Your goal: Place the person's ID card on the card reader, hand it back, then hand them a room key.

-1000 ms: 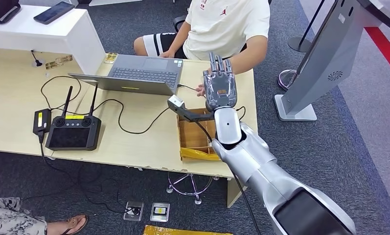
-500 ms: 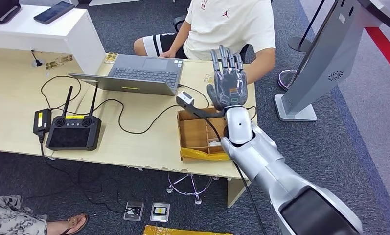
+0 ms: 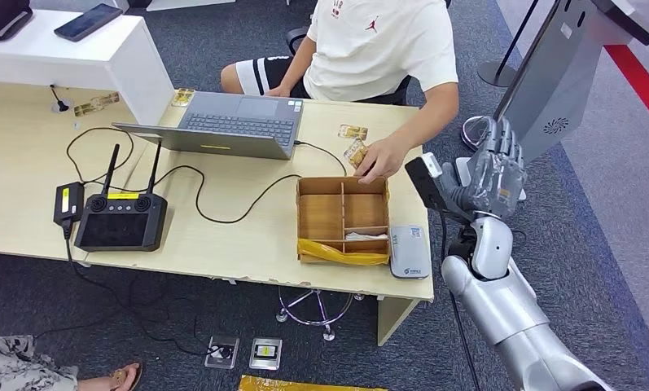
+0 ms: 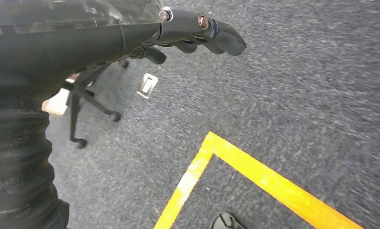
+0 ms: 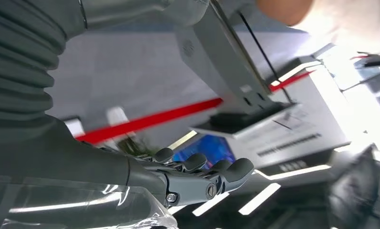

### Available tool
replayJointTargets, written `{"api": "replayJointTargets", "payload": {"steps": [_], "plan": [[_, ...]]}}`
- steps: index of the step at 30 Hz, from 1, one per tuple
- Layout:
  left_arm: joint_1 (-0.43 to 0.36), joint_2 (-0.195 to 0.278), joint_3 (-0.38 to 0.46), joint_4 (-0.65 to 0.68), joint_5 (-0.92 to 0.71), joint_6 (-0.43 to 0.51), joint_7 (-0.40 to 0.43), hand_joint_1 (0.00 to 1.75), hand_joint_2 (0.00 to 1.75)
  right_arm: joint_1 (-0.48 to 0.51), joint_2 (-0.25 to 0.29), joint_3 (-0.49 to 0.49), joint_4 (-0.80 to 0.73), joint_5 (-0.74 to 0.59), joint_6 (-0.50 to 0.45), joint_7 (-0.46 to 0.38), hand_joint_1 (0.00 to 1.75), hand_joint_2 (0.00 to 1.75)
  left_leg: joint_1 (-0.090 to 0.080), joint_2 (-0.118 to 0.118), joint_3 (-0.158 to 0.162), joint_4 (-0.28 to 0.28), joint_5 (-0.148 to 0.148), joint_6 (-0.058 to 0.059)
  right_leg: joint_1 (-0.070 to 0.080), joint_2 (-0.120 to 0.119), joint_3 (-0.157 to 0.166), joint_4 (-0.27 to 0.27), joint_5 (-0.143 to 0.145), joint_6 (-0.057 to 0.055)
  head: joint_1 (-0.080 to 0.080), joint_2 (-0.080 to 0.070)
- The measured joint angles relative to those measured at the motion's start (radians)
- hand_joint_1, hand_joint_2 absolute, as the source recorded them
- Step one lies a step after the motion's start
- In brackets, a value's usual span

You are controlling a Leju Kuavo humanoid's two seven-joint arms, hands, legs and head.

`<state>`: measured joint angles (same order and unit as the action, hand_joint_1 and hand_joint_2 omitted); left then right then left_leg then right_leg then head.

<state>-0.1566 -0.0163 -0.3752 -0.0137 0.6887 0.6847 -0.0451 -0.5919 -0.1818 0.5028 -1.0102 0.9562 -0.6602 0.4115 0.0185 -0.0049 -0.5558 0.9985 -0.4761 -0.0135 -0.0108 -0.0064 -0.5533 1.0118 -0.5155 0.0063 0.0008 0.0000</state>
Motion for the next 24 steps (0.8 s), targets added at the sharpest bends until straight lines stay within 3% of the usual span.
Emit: {"api": "replayJointTargets", "payload": {"steps": [2,5,11,16,24], "plan": [[0.000,0.000,0.008,0.000,-0.012,0.000,-0.014,0.00,1.75,0.079,-0.047,-0.055,-0.039,-0.115,-0.019,-0.028,0.00,1.75,0.000,-0.004,-0.001,0.000,0.000,0.000,0.000,-0.004,0.002,0.000,-0.001,0.000,0.000,0.000],[0.004,0.007,0.023,0.001,-0.025,0.000,-0.027,0.00,1.75,0.188,-0.104,-0.161,-0.043,-0.310,-0.030,-0.136,0.00,1.75,0.000,-0.004,-0.002,0.000,-0.001,0.001,0.000,-0.004,0.002,0.000,-0.001,0.000,0.000,0.000],[0.007,0.033,0.054,0.001,-0.042,0.000,-0.028,0.00,1.75,0.301,-0.120,-0.322,0.159,-0.639,0.005,-0.315,0.00,1.75,0.000,-0.002,-0.002,-0.001,-0.002,0.001,0.000,-0.003,0.001,0.000,-0.001,0.000,0.000,0.000],[0.010,0.059,0.075,0.001,-0.053,0.000,-0.017,0.00,1.75,0.372,-0.070,-0.370,0.369,-0.702,0.033,-0.332,0.00,1.75,0.001,-0.003,-0.003,-0.001,-0.002,0.001,0.001,-0.004,0.000,0.000,-0.002,-0.001,0.000,0.000],[0.009,0.071,0.094,0.001,-0.058,0.000,-0.016,0.00,1.75,0.390,-0.022,-0.413,0.534,-0.716,0.049,-0.328,0.00,1.75,0.001,-0.001,-0.002,-0.002,-0.002,0.001,0.001,-0.001,-0.001,0.000,-0.002,-0.001,0.000,0.000]]}}
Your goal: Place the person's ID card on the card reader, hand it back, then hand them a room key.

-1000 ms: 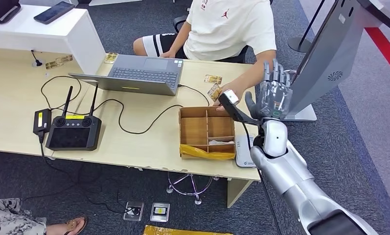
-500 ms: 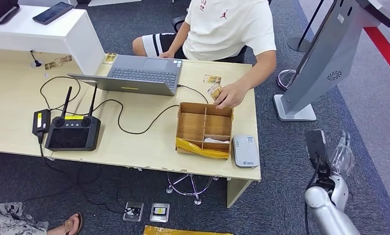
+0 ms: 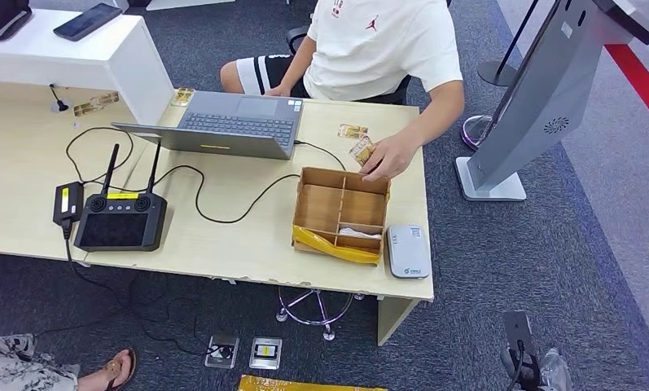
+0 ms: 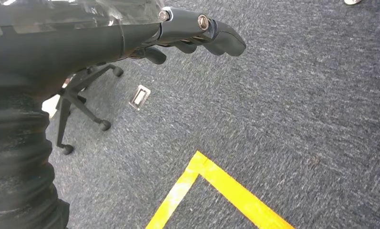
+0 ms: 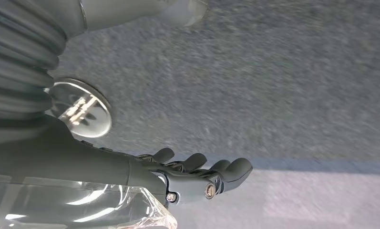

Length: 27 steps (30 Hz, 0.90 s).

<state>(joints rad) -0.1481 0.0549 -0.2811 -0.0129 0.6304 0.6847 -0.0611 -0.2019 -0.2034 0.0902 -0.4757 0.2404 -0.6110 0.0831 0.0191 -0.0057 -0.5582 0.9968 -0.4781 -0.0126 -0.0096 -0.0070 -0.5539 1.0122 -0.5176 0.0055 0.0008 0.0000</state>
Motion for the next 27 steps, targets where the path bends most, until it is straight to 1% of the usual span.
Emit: {"api": "replayJointTargets", "payload": {"steps": [2,4,7,10,12,15,19,23,27], "plan": [[0.000,0.000,0.006,0.000,-0.005,0.000,-0.001,0.00,1.75,0.002,0.011,-0.012,0.031,-0.024,0.038,0.031,0.00,1.75,0.000,0.000,0.001,0.000,0.000,0.000,0.000,0.001,0.000,0.000,0.000,0.000,0.000,0.000],[0.003,-0.002,0.012,0.000,-0.004,0.000,-0.003,0.00,1.75,0.015,0.032,-0.021,0.074,-0.023,0.083,0.085,0.00,1.75,0.000,0.000,0.001,0.000,0.000,0.000,0.000,0.000,0.001,0.000,-0.001,0.000,0.000,0.000],[0.018,-0.005,0.027,0.000,0.008,0.000,-0.005,0.00,1.75,0.068,0.085,-0.020,0.134,0.048,0.128,0.168,0.00,1.75,0.000,0.000,0.001,0.000,-0.002,-0.001,0.001,-0.001,0.002,0.000,-0.002,-0.001,0.000,0.000],[0.034,-0.007,0.045,0.000,0.008,0.000,0.011,0.00,1.75,0.110,0.146,-0.002,0.173,0.129,0.160,0.204,0.00,1.75,0.002,0.002,0.000,0.000,-0.003,-0.003,0.002,0.002,0.000,0.000,-0.002,-0.001,0.000,0.000],[0.036,-0.009,0.053,0.000,0.005,0.000,0.030,0.00,1.75,0.117,0.178,0.017,0.193,0.183,0.178,0.206,0.00,1.75,0.002,0.003,0.001,0.000,-0.003,-0.003,0.002,0.002,0.000,0.000,-0.002,-0.002,0.000,0.000],[0.033,-0.022,0.061,0.000,-0.027,0.000,0.051,0.00,1.75,0.106,0.214,0.043,0.220,0.256,0.200,0.188,0.00,1.75,0.002,0.003,0.001,-0.001,-0.002,-0.003,0.002,0.002,0.001,0.000,-0.002,-0.002,0.000,0.000],[0.026,-0.047,0.083,0.000,-0.083,0.000,0.061,0.00,1.75,0.091,0.248,0.080,0.227,0.293,0.211,0.177,0.00,1.75,0.002,0.003,0.002,0.000,-0.002,-0.003,0.002,0.002,0.002,0.000,-0.001,-0.001,0.000,0.000],[0.018,-0.062,0.099,0.000,-0.118,0.000,0.048,0.00,1.75,0.075,0.266,0.112,0.227,0.303,0.209,0.174,0.00,1.75,0.001,0.003,0.003,0.000,-0.002,-0.003,0.001,0.002,0.002,0.000,-0.001,-0.001,0.000,0.000],[0.012,-0.072,0.120,0.000,-0.149,0.000,0.015,0.00,1.75,0.076,0.270,0.137,0.228,0.294,0.204,0.191,0.00,1.75,0.001,0.003,0.003,0.000,-0.002,-0.002,0.001,0.002,0.002,0.000,-0.001,-0.001,0.000,0.000]]}}
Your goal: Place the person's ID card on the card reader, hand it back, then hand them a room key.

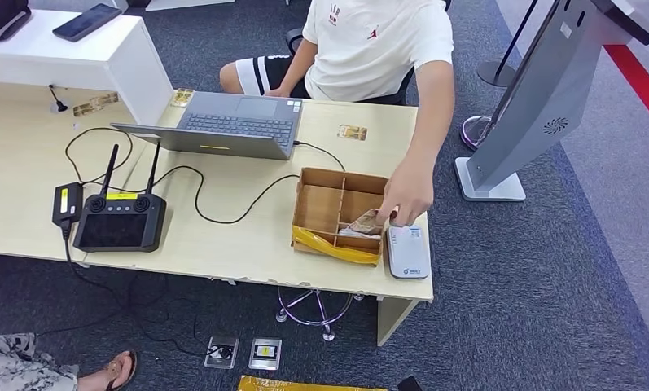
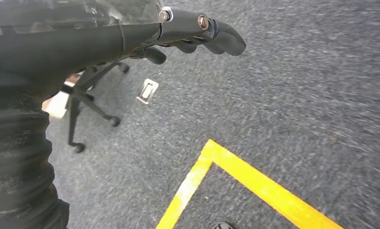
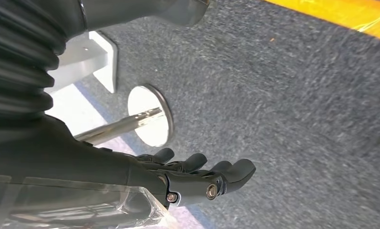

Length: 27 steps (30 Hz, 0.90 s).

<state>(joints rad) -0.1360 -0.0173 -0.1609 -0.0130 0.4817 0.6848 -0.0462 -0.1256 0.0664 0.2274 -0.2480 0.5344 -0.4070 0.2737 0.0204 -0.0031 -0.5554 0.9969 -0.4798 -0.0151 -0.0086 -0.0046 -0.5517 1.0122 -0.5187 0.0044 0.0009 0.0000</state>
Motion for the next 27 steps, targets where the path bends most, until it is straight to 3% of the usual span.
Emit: {"api": "replayJointTargets", "payload": {"steps": [20,27], "plan": [[-0.011,-0.015,0.050,0.000,-0.069,0.000,-0.014,0.00,1.75,0.021,0.009,0.054,0.003,0.014,-0.051,0.011,0.00,1.75,0.000,0.000,0.000,0.000,0.000,0.000,0.000,0.000,0.000,0.000,0.000,0.000,0.000,0.000],[-0.010,-0.015,0.067,0.000,-0.076,0.000,0.002,0.00,1.75,0.015,0.014,0.074,0.003,0.024,-0.015,0.009,0.00,1.75,0.000,0.000,0.000,0.000,0.000,0.000,0.000,0.000,0.000,0.000,0.000,0.000,0.000,0.000]]}}
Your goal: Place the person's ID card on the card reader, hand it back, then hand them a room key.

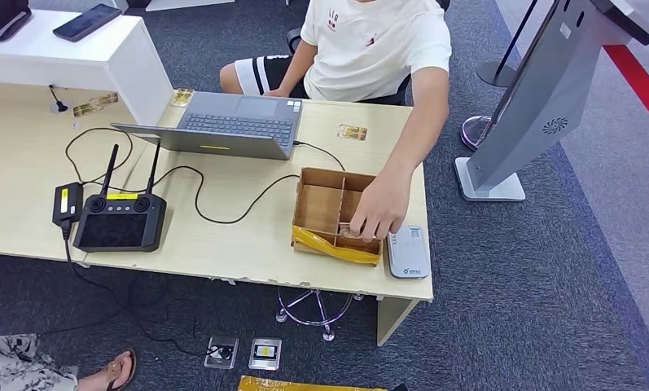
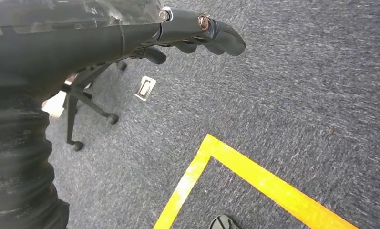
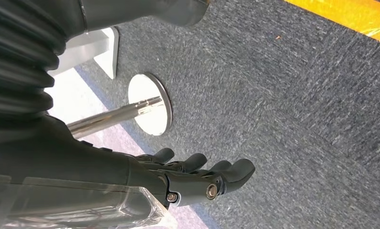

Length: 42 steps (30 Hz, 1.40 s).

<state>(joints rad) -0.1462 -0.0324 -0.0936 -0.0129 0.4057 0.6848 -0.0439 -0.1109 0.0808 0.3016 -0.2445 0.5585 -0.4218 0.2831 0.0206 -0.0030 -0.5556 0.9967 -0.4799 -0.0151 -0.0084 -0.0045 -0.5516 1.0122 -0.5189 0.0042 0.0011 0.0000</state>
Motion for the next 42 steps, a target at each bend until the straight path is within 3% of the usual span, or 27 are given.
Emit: {"api": "replayJointTargets", "payload": {"steps": [11,28,42], "plan": [[0.001,0.006,0.024,0.000,-0.007,0.000,0.011,0.00,1.75,0.003,0.005,0.018,0.000,-0.002,-0.040,0.007,0.00,1.75,0.000,0.000,0.000,0.000,0.000,0.000,0.000,0.000,0.000,0.000,0.000,0.000,0.000,0.000],[0.001,0.010,0.039,0.000,-0.038,0.000,-0.004,0.00,1.75,0.005,0.009,0.031,0.000,-0.028,-0.016,-0.001,0.00,1.75,0.000,0.000,0.000,0.000,0.000,0.000,0.000,0.000,0.000,0.000,0.000,0.000,0.000,0.000],[0.004,-0.017,0.090,-0.014,-0.129,0.000,-0.004,0.00,1.75,0.004,0.000,0.033,0.000,-0.055,-0.006,-0.007,0.00,1.75,0.000,0.000,0.000,0.000,0.000,0.000,0.000,0.000,0.000,0.000,0.000,0.000,0.000,0.000]]}}
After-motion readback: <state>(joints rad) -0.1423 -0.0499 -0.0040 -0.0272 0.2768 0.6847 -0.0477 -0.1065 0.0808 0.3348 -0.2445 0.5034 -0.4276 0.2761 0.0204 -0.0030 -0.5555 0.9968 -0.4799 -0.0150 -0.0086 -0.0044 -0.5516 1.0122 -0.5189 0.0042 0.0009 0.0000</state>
